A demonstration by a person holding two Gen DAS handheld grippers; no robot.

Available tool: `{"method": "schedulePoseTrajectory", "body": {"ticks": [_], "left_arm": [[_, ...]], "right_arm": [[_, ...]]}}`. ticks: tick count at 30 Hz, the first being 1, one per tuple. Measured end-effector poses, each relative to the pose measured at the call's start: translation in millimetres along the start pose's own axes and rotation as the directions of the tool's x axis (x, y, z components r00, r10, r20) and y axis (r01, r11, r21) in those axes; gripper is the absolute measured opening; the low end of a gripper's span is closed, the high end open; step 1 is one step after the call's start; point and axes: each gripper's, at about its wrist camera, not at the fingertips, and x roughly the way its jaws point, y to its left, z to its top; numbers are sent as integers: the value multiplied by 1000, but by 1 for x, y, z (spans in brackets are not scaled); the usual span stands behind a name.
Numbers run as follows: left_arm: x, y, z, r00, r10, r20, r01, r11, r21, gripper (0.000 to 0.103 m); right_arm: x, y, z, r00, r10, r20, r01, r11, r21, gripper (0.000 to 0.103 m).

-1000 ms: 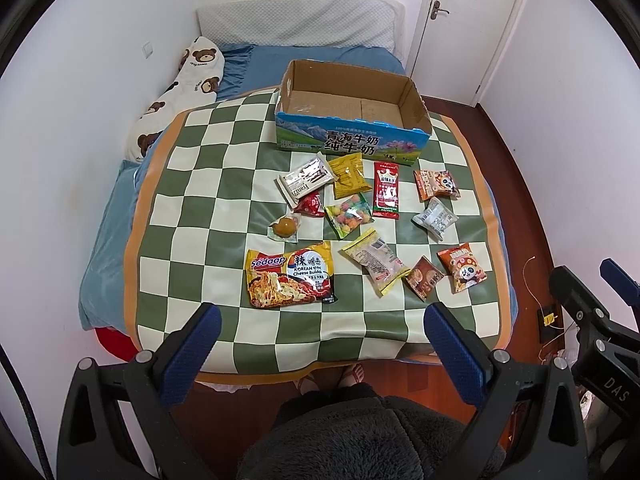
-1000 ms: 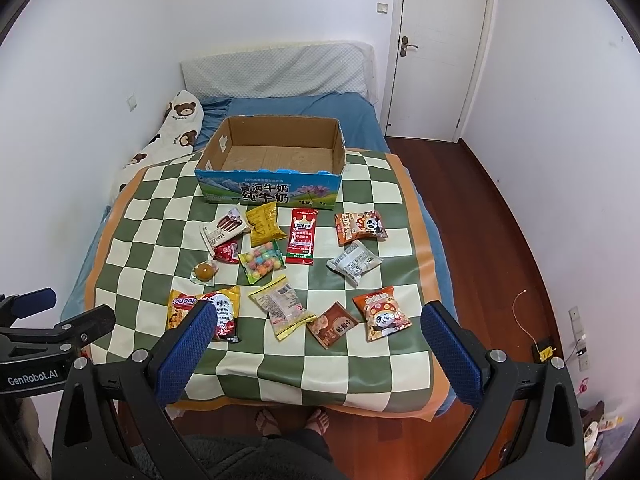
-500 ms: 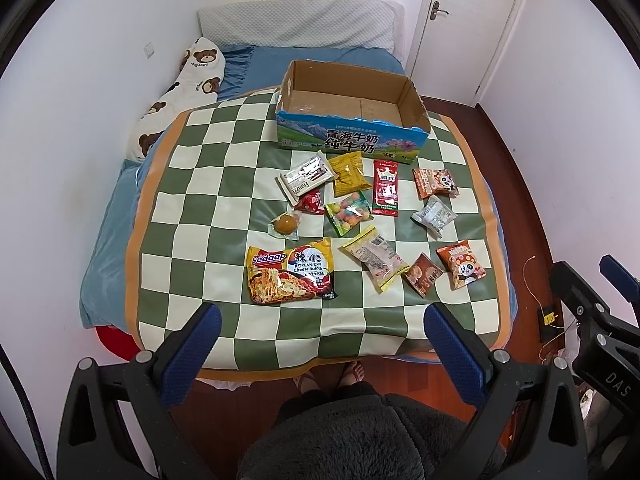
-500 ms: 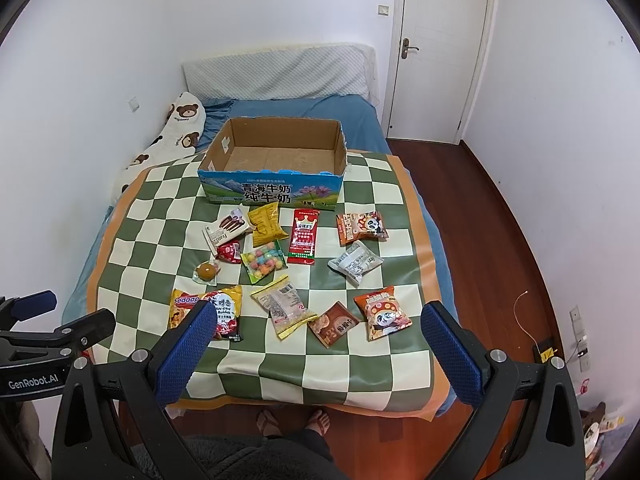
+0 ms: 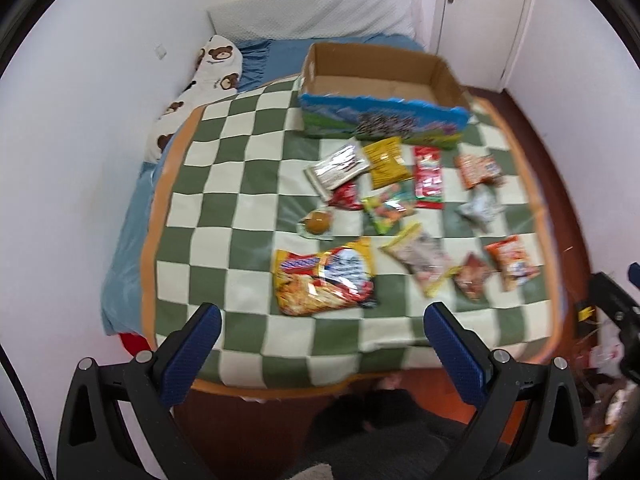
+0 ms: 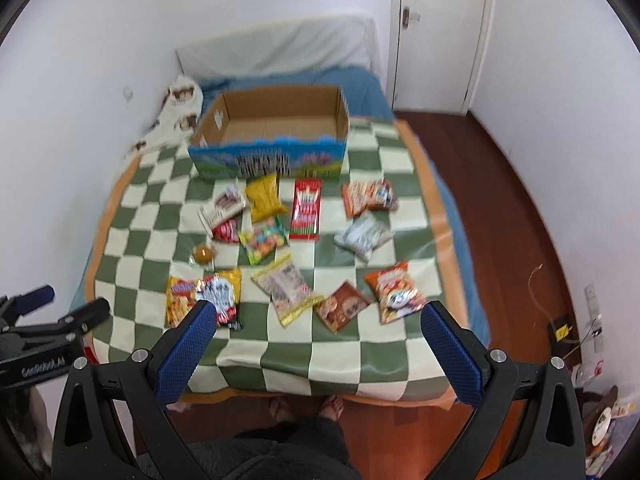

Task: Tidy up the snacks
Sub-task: 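Grasp the yellow Buldak noodle pack with the left tool while the right tool grasps the clear bread bag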

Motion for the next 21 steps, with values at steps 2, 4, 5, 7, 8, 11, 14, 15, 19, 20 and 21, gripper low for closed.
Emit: {"method": "schedulePoseTrajectory", "body": {"ticks": [2, 4, 5, 7, 8, 11, 14, 15, 19, 20, 21], "left_arm": [[29, 4, 2, 999, 45, -24, -44, 998, 36, 103], [54, 4, 0, 995, 72, -69, -67, 994, 82, 103], [71, 5, 0, 991, 72, -116, -61, 994, 94, 103], [96, 7, -4, 984, 77, -163, -61, 993, 97, 103], [113, 8, -3, 978, 93, -186, -73, 991, 110, 103], [145, -7, -4, 974, 114, -194, -69, 972, 223, 103], [184, -26, -7, 964, 119, -237, -19, 922, 388, 103], [196, -32, -8, 962, 122, -245, -1, 898, 441, 103], [240, -53, -16, 953, 161, -256, 40, 773, 633, 103], [249, -59, -19, 951, 172, -257, 48, 739, 672, 103], [262, -65, -23, 945, 199, -260, 51, 694, 718, 103]], "right_arm": [[30, 1, 1, 998, 11, -58, -12, 1000, -12, 103], [61, 2, -1, 992, 20, -125, -24, 999, -28, 103], [76, 3, -2, 987, 33, -155, -38, 999, -30, 103], [107, 3, -4, 977, 52, -206, -61, 997, -38, 103], [121, 4, -5, 973, 62, -223, -74, 996, -46, 103], [172, 16, -4, 948, 97, -302, -127, 989, -80, 103], [223, 27, -2, 915, 121, -385, -172, 980, -99, 103], [236, 30, -1, 905, 130, -404, -187, 977, -104, 103], [277, 34, 1, 870, 132, -475, -211, 970, -118, 103], [286, 34, 1, 864, 128, -486, -213, 970, -122, 103], [293, 34, 1, 860, 123, -496, -211, 970, -125, 103]]}}
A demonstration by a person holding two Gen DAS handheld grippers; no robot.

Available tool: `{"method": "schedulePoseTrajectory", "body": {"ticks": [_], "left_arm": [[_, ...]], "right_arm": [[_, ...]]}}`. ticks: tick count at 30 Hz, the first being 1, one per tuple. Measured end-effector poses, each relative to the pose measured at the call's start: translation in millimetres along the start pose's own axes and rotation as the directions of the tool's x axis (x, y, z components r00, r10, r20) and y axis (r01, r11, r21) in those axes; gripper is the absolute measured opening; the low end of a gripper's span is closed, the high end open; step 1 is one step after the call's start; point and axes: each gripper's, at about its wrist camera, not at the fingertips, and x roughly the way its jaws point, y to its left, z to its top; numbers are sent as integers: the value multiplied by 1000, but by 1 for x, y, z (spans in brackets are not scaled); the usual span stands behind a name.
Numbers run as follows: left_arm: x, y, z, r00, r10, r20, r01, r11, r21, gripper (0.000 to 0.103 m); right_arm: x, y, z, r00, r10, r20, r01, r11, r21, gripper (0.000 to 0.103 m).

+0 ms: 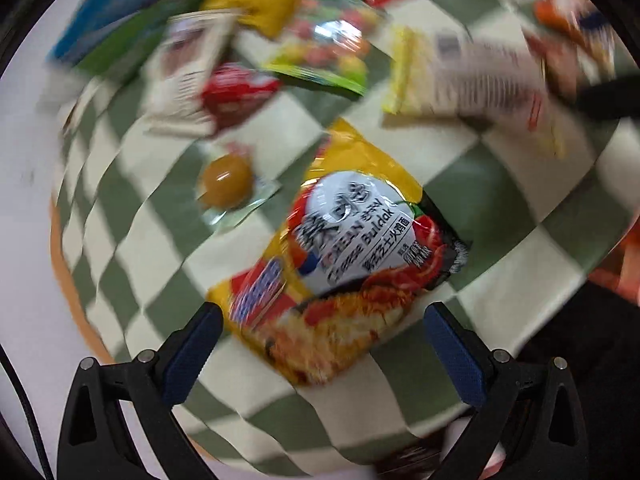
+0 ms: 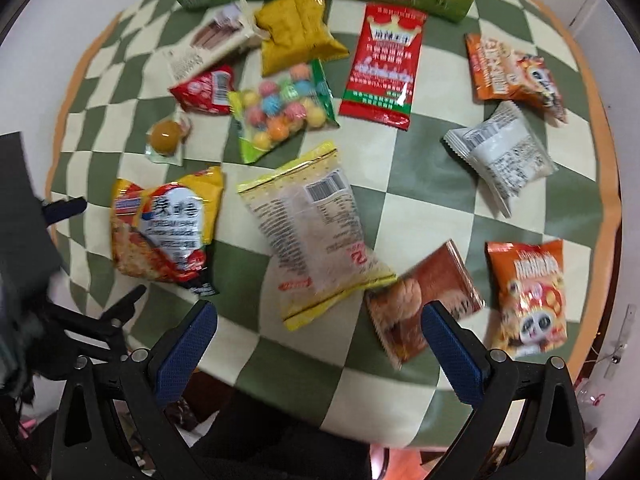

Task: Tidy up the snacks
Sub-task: 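Grasp the yellow Buldak noodle pack with the left tool while the right tool grasps the clear bread bag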

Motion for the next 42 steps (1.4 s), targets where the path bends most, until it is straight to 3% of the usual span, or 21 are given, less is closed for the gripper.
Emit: {"method": "schedulePoseTrajectory", "body": {"ticks": [4, 6, 9, 11, 14, 15, 16, 18, 21, 23, 24, 26, 28, 31, 33, 35, 36, 38, 39, 41, 42], "left_arm": [[32, -18, 11, 997, 3, -82, 10, 987, 163, 103], [39, -20, 16, 997, 30, -73, -16, 984, 176, 102], [29, -6, 24, 1000, -18, -23, 20, 998, 63, 86], [17, 17, 28, 997, -83, 3, 83, 992, -90, 77], [14, 52, 25, 983, -183, 23, 180, 925, -335, 76], [16, 65, 21, 977, -212, 28, 204, 885, -419, 76], [20, 79, 16, 969, -245, 37, 228, 826, -515, 76], [26, 99, 9, 964, -261, 55, 236, 741, -629, 78], [35, 125, -7, 951, -298, 79, 259, 632, -730, 85], [42, 146, -19, 943, -323, 84, 270, 589, -762, 89], [46, 149, -20, 941, -329, 78, 268, 586, -765, 92], [54, 153, -19, 945, -324, 45, 249, 624, -741, 96], [52, 161, -4, 948, -318, 8, 240, 698, -675, 97], [52, 166, 0, 944, -329, -37, 244, 768, -592, 97], [54, 168, -7, 933, -356, -50, 275, 796, -540, 97], [62, 174, -9, 927, -373, -35, 303, 802, -515, 97], [62, 178, -16, 928, -373, -18, 310, 797, -518, 96], [55, 188, -39, 927, -375, 24, 319, 751, -578, 87], [48, 187, -61, 926, -376, 36, 319, 728, -607, 87], [39, 191, -86, 918, -393, 48, 317, 656, -685, 87], [37, 192, -94, 905, -421, 63, 332, 607, -722, 87]], "right_arm": [[20, -6, 10, 1000, 5, -30, -5, 1000, -4, 103], [27, -7, 13, 999, 6, -42, -7, 1000, -6, 103], [34, -9, 19, 999, 10, -49, -10, 1000, -11, 103], [37, -9, 21, 999, 8, -49, -9, 1000, -12, 102], [46, -9, 32, 998, 29, -53, -29, 1000, -5, 100], [47, -11, 35, 998, 32, -56, -32, 999, -5, 99], [51, -9, 41, 998, 34, -60, -35, 999, -6, 99], [62, -7, 52, 997, 29, -69, -30, 999, -12, 97], [82, -5, 68, 995, 21, -94, -21, 1000, -4, 94], [94, -6, 75, 991, 61, -116, -58, 998, 32, 82], [100, -7, 77, 988, 95, -125, -87, 994, 63, 74], [105, -10, 79, 985, 122, -125, -104, 984, 144, 69], [106, -8, 79, 984, 127, -127, -102, 978, 181, 69], [110, -2, 80, 962, 216, -170, -175, 958, 228, 69], [111, 5, 82, 954, 234, -187, -189, 955, 229, 72], [112, 11, 86, 966, 177, -188, -141, 971, 192, 79], [110, 13, 87, 968, 165, -189, -130, 974, 184, 79], [117, 18, 92, 968, 147, -204, -110, 977, 182, 77], [119, 19, 95, 972, 120, -201, -84, 980, 181, 74], [123, 20, 97, 984, 69, -163, -35, 979, 202, 66], [125, 31, 98, 986, 64, -153, -28, 973, 228, 65]]}}
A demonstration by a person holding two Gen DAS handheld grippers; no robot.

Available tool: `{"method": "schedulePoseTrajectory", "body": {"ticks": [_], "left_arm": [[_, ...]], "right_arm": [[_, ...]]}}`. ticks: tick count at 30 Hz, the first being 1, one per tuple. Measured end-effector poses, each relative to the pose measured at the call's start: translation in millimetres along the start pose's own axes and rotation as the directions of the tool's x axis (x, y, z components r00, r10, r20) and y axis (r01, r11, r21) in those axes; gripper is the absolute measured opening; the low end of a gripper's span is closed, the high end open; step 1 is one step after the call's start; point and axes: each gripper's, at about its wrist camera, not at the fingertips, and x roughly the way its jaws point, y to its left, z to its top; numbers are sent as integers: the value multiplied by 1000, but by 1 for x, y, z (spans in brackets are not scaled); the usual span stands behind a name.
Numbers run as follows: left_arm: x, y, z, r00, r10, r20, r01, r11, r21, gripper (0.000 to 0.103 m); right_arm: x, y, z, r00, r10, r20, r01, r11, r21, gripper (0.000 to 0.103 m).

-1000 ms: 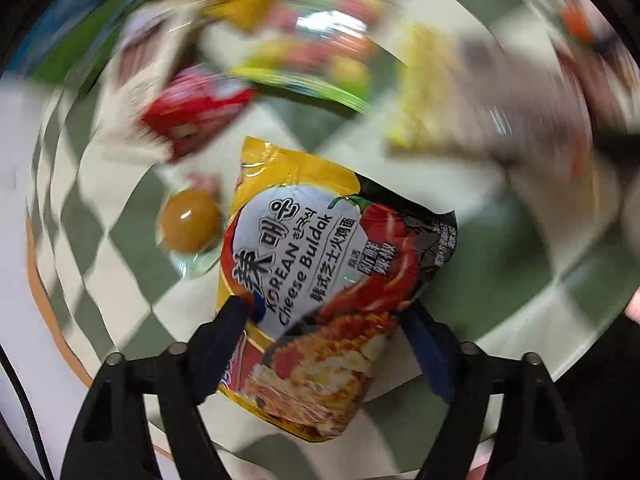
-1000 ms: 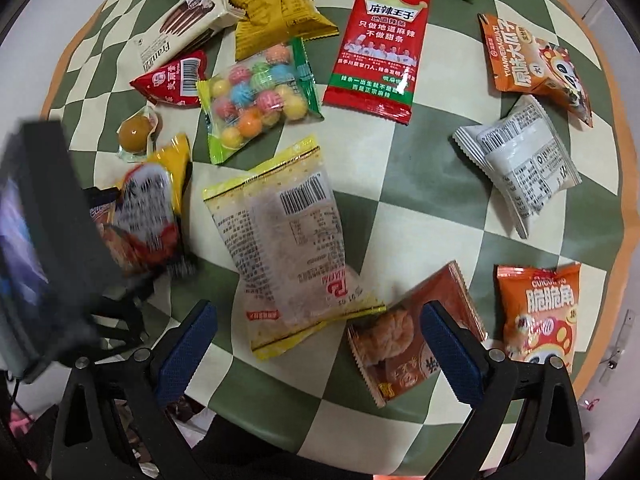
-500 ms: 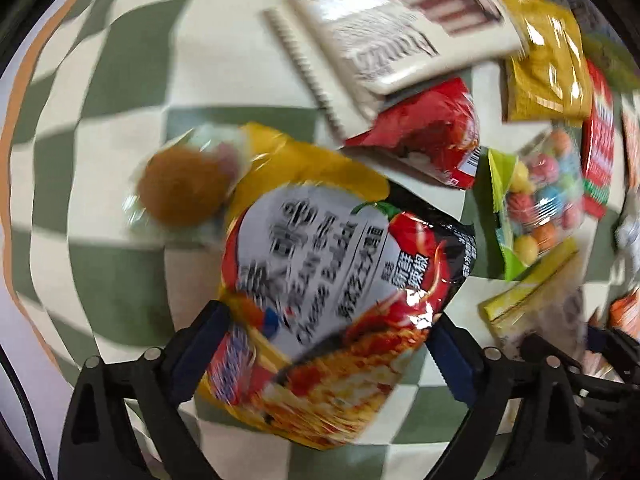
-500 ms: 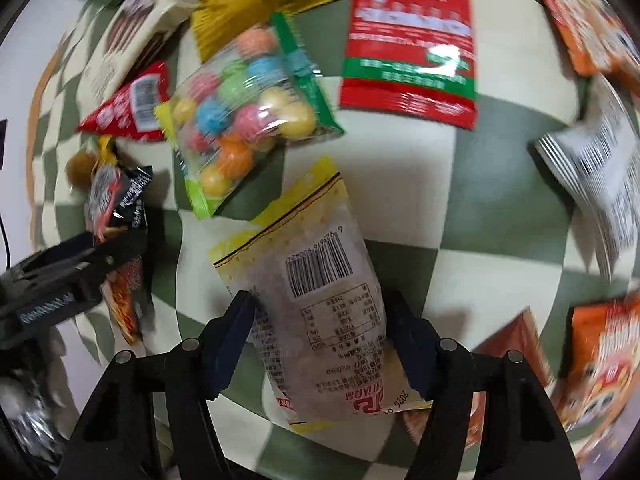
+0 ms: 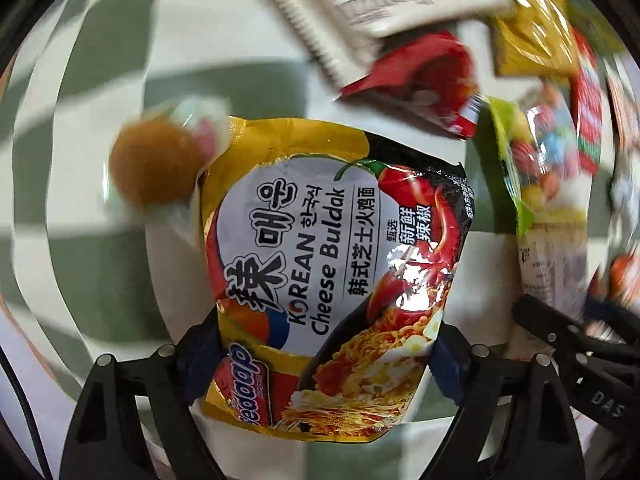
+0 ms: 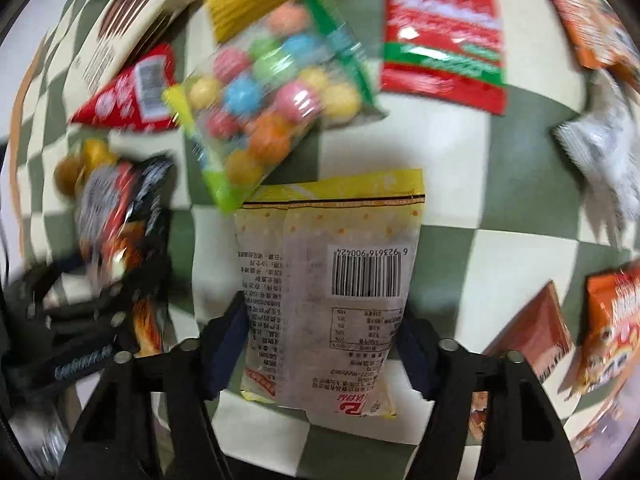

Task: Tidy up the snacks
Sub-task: 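Grasp the yellow Buldak noodle pack with the left tool while the right tool grasps the clear bread bag, then carry both packs into the cardboard box and open both tools to release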

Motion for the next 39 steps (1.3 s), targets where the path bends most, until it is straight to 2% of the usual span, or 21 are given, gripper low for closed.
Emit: {"method": "schedulePoseTrajectory", "body": {"ticks": [1, 3, 4, 7, 11, 12, 15, 17, 19, 24, 25, 28, 33, 36, 37, 38, 39], "left_arm": [[5, 7, -3, 999, -41, -23, 40, 998, -46, 87], [16, 17, -1, 996, -69, -57, 65, 996, -57, 88], [17, 23, 5, 996, -62, -59, 60, 997, -43, 89], [24, 25, 18, 997, -49, -68, 50, 999, 11, 90], [18, 21, 18, 999, -27, -30, 29, 999, 41, 87], [19, 9, 20, 1000, -17, -16, 17, 999, 36, 87], [13, -1, 8, 999, 21, 28, -21, 1000, 16, 86], [10, -6, -4, 999, 36, 39, -36, 999, -2, 86], [1, -4, -17, 999, 33, 42, -32, 999, -21, 86], [-19, -17, -42, 998, 18, 55, -16, 999, -35, 86], [-17, -30, -49, 998, 15, 59, -13, 999, -37, 86], [-66, -28, -64, 995, -26, 96, 30, 999, -40, 86], [-143, -28, -67, 974, -92, 209, 95, 995, -8, 86], [-196, -27, -40, 948, -152, 281, 150, 988, 26, 86], [-193, -25, -16, 939, -172, 299, 169, 985, 38, 86], [-192, -42, -10, 930, -189, 316, 183, 982, 47, 86], [-213, -45, -2, 918, -208, 338, 199, 978, 60, 86]], "right_arm": [[-2, 3, 2, 1000, 7, 6, -8, 999, 36, 62], [-5, -3, 2, 999, 44, 16, -45, 994, 98, 62], [-6, -11, 1, 998, 64, 16, -65, 992, 109, 62], [6, -16, 2, 994, 106, -28, -102, 988, 119, 72], [11, -22, -1, 993, 109, -46, -101, 985, 141, 73], [12, -23, 0, 994, 103, -46, -95, 984, 148, 73], [7, -32, -3, 996, 78, -31, -72, 984, 163, 65], [3, -34, -6, 998, 69, -11, -67, 986, 151, 51], [2, -29, -13, 998, 63, -7, -62, 988, 141, 47], [-11, -39, -27, 995, 97, 3, -97, 989, 116, 44], [-15, -41, -32, 994, 109, 4, -109, 987, 116, 43], [-36, -47, -42, 987, 156, 23, -158, 982, 103, 43], [-87, -54, -45, 969, 225, 98, -232, 970, 70, 43], [-127, -58, -38, 953, 256, 164, -266, 963, 46, 43], [-141, -59, -34, 945, 266, 188, -278, 960, 40, 43], [-156, -59, -28, 936, 280, 214, -293, 956, 31, 43], [-174, -59, -21, 924, 295, 243, -309, 951, 20, 43]]}}
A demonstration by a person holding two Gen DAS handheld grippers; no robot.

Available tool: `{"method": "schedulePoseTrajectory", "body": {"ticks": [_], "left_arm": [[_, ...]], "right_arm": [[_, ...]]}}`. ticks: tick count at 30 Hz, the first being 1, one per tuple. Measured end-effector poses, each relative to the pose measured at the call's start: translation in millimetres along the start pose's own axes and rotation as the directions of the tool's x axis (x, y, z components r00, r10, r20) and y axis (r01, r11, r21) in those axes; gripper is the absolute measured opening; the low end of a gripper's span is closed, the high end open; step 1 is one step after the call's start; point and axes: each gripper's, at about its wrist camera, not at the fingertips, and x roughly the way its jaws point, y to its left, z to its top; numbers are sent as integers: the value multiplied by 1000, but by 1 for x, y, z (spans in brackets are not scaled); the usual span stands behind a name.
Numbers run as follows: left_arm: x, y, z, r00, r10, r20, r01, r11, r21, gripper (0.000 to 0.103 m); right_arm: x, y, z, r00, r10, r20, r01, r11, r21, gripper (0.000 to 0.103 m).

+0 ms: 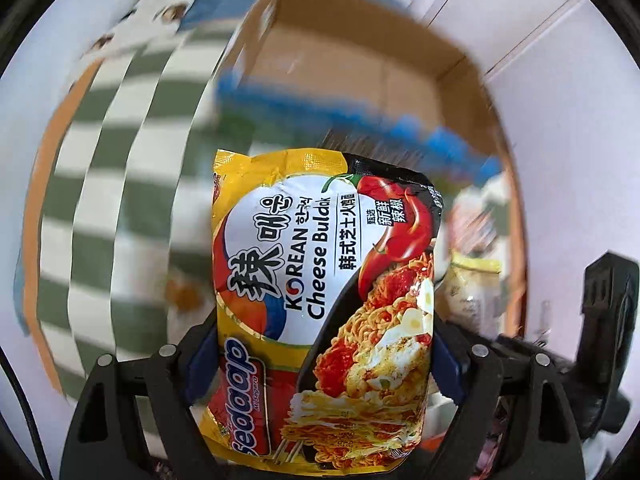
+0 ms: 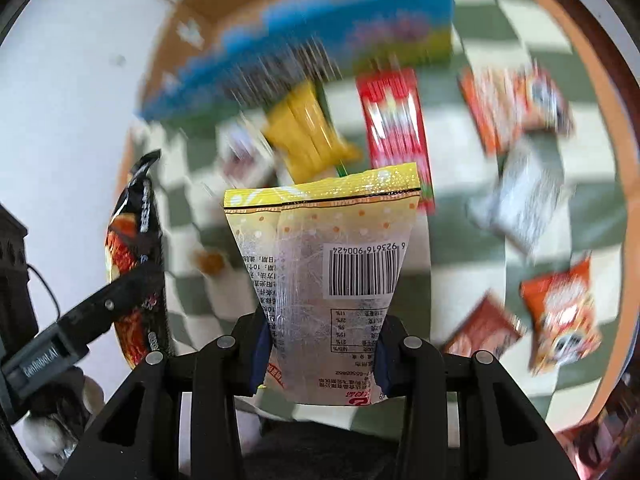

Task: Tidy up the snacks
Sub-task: 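Carry both packs into the cardboard box and open both tools to release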

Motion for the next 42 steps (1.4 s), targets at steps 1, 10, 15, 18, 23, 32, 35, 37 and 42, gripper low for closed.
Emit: {"method": "schedulePoseTrajectory", "body": {"ticks": [1, 10, 15, 18, 23, 32, 35, 37, 42], "left_arm": [[28, -7, 19, 1000, -9, 20, 9, 1000, 8, 86], [94, -67, 145, 995, 55, 81, -59, 997, 51, 86], [175, -79, 209, 994, 112, 17, -112, 993, 37, 86], [220, -75, 238, 991, 128, -29, -127, 991, 28, 86], [262, -67, 258, 987, 122, -101, -124, 992, -10, 86], [310, -60, 267, 973, 148, -178, -153, 988, -15, 87], [318, -62, 267, 967, 180, -178, -177, 984, 31, 88], [316, -65, 267, 969, 190, -158, -185, 982, 45, 88], [302, -61, 263, 979, 172, -107, -173, 985, 3, 88]], "right_arm": [[-11, 4, 9, 1000, 13, 23, -13, 1000, -6, 43], [-55, 54, 158, 975, 40, 217, -24, 997, -77, 43], [-28, 57, 233, 980, -8, 200, 23, 997, -70, 43], [-3, 53, 265, 984, -33, 176, 45, 997, -65, 43], [37, 44, 302, 991, -47, 122, 55, 997, -58, 43], [89, 27, 342, 996, -56, 71, 61, 996, -70, 55], [114, 20, 355, 996, -92, 14, 93, 991, -92, 95], [118, 20, 356, 994, -111, 14, 111, 988, -110, 95], [113, 15, 355, 991, -124, 41, 128, 985, -112, 96]]}}
